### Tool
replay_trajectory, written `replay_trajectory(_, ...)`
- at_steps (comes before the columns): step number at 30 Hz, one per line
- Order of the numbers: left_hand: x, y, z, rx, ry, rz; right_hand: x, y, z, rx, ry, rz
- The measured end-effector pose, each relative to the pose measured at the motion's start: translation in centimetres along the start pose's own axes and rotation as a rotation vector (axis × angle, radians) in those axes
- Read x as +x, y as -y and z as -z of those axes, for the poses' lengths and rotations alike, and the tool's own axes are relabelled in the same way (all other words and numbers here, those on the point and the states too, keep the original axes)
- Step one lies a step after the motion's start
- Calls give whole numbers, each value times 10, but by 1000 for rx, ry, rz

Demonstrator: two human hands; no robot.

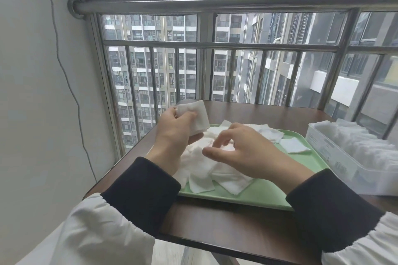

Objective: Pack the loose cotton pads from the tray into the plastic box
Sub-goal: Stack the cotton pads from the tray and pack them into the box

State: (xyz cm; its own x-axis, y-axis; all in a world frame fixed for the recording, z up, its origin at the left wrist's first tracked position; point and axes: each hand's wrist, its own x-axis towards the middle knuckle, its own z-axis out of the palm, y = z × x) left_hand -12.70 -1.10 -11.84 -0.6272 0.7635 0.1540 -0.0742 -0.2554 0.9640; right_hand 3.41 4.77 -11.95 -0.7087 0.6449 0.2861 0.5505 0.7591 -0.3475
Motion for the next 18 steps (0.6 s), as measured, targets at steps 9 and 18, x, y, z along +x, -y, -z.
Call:
replay_trajectory(9, 0, 1, -2, 5, 0, -12, 1, 3, -12, 47, 70, 76)
replay_trajectory(18, 5, 3, 0, 67, -73, -59, 3, -1, 4, 350, -177, 13)
